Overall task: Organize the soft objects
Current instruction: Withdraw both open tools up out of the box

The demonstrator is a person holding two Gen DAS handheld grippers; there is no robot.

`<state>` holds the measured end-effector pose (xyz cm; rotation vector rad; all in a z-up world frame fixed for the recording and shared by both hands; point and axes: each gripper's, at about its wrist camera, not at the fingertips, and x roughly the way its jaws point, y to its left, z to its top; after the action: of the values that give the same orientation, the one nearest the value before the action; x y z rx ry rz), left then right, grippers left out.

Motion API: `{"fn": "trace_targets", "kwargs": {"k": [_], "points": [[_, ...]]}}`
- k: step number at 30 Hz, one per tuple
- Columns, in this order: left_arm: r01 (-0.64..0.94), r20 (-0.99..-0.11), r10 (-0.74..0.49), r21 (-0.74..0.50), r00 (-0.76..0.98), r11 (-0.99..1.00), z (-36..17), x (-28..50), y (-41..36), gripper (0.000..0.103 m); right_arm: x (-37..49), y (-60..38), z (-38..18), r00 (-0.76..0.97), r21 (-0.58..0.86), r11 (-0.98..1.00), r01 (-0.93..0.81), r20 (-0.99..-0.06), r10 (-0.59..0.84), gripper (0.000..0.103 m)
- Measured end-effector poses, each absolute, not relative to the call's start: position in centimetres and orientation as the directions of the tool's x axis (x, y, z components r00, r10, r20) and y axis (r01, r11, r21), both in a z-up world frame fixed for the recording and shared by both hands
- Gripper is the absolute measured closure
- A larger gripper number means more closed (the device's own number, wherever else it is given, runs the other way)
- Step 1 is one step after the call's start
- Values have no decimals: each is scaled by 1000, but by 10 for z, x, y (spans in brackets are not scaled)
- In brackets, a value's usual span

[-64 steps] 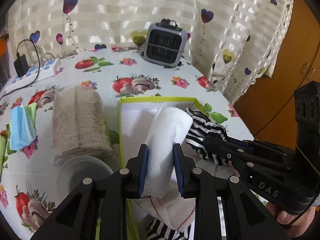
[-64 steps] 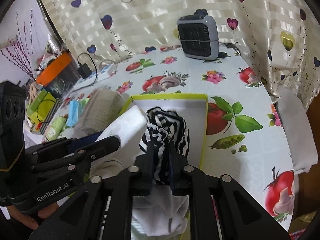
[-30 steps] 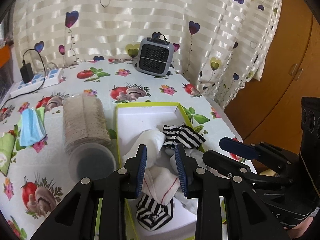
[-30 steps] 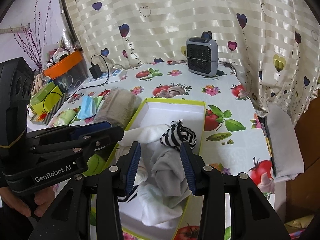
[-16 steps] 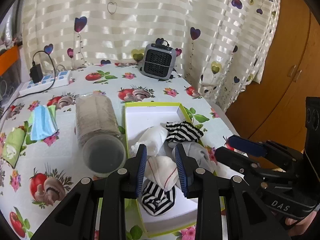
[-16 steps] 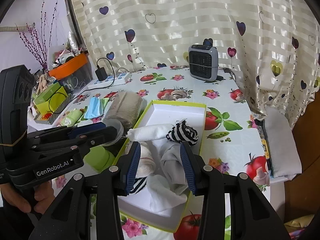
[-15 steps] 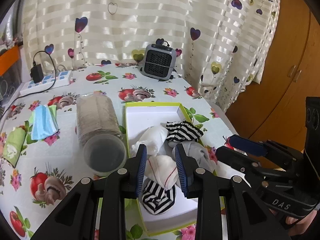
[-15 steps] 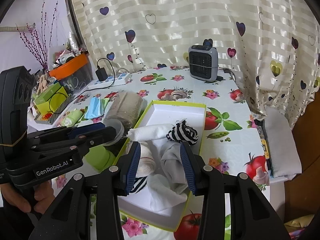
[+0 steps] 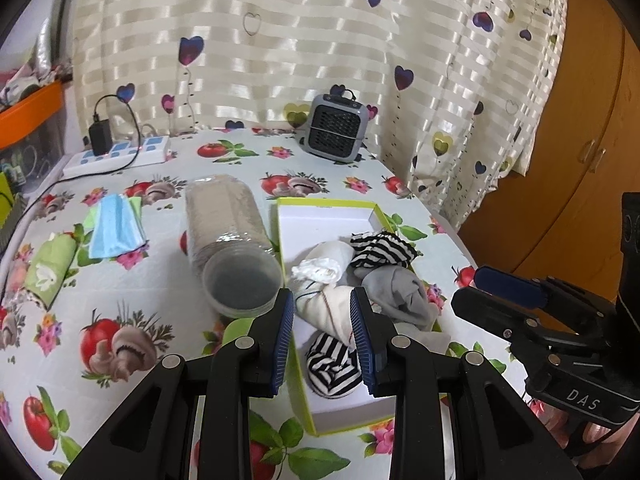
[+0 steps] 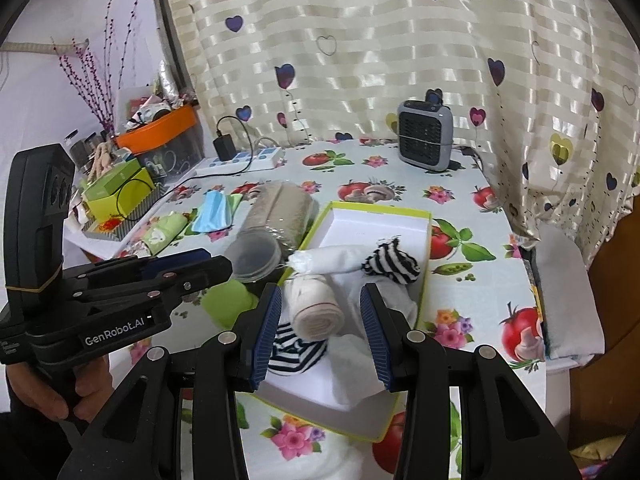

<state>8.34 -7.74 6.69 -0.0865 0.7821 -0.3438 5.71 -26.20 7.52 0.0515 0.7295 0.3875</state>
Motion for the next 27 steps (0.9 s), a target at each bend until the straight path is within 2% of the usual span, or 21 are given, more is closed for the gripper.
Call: {"fn": "trace_targets", "kwargs": {"k": [27], "points": [[201, -657, -299, -222, 691, 954, 66, 51, -32, 75, 39, -222, 80, 654, 162, 894, -419, -629, 420, 61]]}}
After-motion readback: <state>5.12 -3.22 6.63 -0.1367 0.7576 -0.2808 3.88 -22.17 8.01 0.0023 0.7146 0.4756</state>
